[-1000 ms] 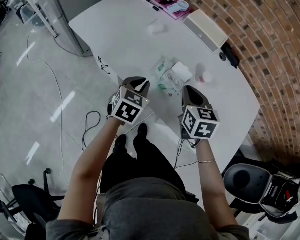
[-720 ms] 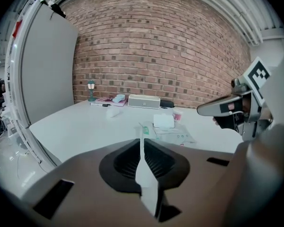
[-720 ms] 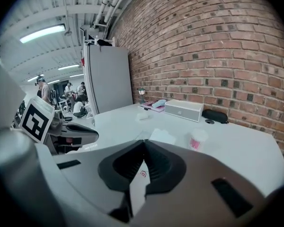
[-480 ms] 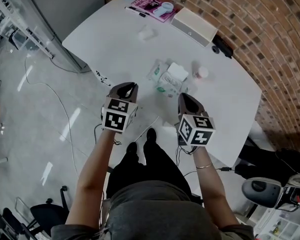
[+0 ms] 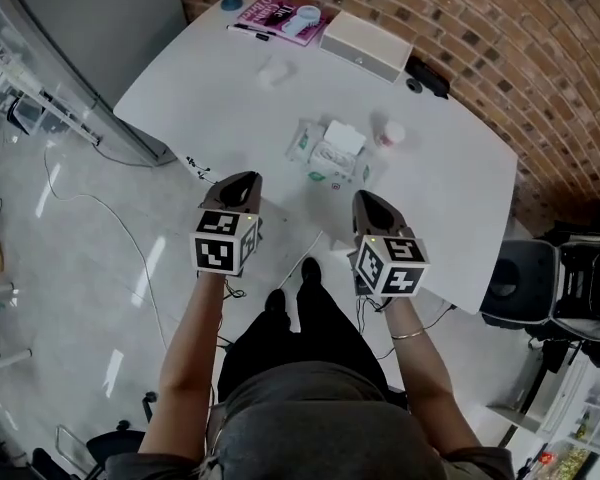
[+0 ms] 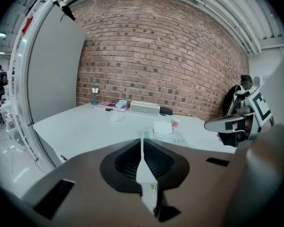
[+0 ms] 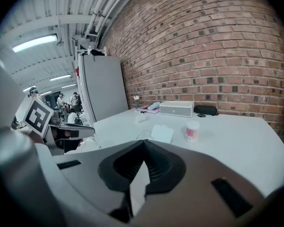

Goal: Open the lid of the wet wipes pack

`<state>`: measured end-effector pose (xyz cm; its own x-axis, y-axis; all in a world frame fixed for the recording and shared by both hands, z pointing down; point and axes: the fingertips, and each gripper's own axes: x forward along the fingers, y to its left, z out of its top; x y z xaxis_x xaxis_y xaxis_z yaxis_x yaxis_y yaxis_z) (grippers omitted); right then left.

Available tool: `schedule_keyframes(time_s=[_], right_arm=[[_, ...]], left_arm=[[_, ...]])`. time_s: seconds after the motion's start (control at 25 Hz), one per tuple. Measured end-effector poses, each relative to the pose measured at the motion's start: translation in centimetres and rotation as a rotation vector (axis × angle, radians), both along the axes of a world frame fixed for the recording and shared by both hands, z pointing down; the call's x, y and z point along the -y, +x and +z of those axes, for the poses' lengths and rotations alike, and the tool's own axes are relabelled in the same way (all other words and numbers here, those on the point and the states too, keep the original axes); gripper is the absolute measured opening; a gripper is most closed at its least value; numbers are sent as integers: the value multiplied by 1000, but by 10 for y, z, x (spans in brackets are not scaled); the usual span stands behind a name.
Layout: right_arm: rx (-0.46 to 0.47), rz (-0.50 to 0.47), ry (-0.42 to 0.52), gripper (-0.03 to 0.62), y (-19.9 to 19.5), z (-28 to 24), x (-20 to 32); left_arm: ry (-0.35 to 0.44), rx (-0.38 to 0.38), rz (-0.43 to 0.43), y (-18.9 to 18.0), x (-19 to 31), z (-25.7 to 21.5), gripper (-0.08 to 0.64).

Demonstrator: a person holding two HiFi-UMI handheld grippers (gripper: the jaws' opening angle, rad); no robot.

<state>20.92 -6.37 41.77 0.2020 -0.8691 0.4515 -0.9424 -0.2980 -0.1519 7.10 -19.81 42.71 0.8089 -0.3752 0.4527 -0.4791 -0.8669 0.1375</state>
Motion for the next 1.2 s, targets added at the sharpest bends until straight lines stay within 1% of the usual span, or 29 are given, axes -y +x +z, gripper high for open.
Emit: schedule_keyframes(time_s=[0.32,0.6,1.2], right_arm=[[-4,34,8,2,-6,-2,-13],[-16,43,8,3,-14,-3,-18],[-26,64,27,2,-18,-6,-24]], left_arm=[[-11,-24,6,-11,-4,-6,32],[-10,-34,12,-19,-7,-9,34],[3,-43,30,-22,-12,-16,32]])
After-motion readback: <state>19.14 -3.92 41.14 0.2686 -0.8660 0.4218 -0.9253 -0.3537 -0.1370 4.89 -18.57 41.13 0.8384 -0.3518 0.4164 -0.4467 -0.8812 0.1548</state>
